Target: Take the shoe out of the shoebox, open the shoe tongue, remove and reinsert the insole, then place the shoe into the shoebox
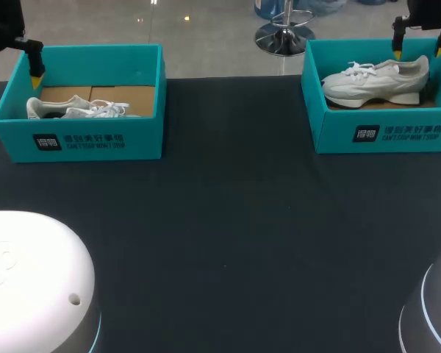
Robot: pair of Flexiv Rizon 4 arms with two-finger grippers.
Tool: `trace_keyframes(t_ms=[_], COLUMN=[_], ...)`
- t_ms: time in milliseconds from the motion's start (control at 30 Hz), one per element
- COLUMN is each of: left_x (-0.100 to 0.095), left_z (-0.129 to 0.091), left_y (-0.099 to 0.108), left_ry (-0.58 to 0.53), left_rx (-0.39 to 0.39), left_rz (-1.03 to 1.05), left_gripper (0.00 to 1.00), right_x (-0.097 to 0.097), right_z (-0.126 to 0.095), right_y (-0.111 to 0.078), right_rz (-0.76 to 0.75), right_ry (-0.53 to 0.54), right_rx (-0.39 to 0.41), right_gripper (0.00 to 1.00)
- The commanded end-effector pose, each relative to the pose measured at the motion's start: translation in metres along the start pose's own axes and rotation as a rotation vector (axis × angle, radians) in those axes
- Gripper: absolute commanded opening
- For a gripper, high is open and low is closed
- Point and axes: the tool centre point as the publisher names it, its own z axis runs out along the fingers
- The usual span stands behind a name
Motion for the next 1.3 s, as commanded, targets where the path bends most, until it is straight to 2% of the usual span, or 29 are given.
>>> trace_keyframes(t_ms=[33, 267, 500, 867, 1033, 1300], left_x=[0.0, 0.0, 0.0, 0.0, 0.0, 0.0], left_z=[0.0, 0.0, 0.0, 0.0, 0.0, 0.0], left_y=[-0.001, -0.001, -0.001, -0.001, -0.001, -0.001], left_ry=[0.002, 0.002, 0.002, 0.002, 0.002, 0.002], left_rx=[-0.002, -0.002, -0.002, -0.002, -0.002, -0.002], left_rz=[0.0, 0.0, 0.0, 0.0, 0.0, 0.0], left_gripper=[1.0, 1.0, 1.0, 1.0, 1.0, 1.0], right_x=[0.0, -0.014, -0.031, -0.036, -0.037, -0.038], right_z=[0.015, 0.033, 0.048, 0.062, 0.062, 0.068], right_y=[0.027, 0.033, 0.038, 0.049, 0.056, 0.065], right_rz=[0.001, 0.023, 0.016, -0.036, -0.051, -0.075], right_ry=[0.0, 0.054, 0.056, 0.064, 0.051, 0.02], right_rx=[0.046, 0.025, 0.0, -0.001, 0.004, 0.04], right_gripper=[1.0, 1.0, 1.0, 1.0, 1.0, 1.0])
